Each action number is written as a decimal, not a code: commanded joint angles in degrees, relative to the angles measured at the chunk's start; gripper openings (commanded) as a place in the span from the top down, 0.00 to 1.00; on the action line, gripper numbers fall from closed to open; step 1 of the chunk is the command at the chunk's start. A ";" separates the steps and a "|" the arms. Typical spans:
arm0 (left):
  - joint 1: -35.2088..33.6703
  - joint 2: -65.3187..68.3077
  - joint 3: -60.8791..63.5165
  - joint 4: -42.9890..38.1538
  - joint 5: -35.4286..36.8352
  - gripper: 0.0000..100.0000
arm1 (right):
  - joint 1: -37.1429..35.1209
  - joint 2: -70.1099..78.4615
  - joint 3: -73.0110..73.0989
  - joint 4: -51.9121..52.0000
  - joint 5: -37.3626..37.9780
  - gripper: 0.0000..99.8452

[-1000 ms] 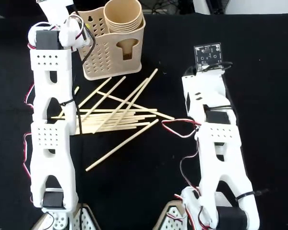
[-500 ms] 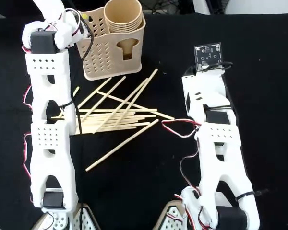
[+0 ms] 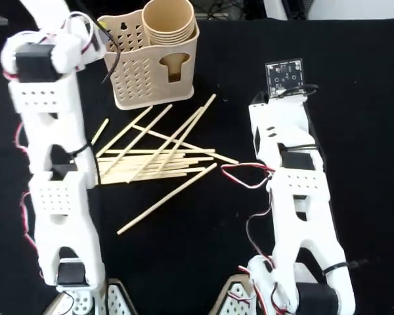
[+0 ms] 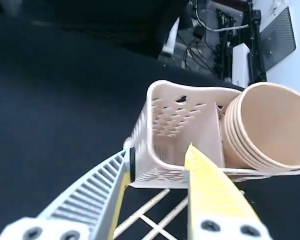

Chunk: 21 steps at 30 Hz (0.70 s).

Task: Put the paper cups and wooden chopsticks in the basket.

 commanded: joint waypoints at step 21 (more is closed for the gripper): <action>-10.95 -58.20 77.05 -3.52 -7.12 0.82 | -13.98 -1.36 -13.58 29.54 0.18 0.99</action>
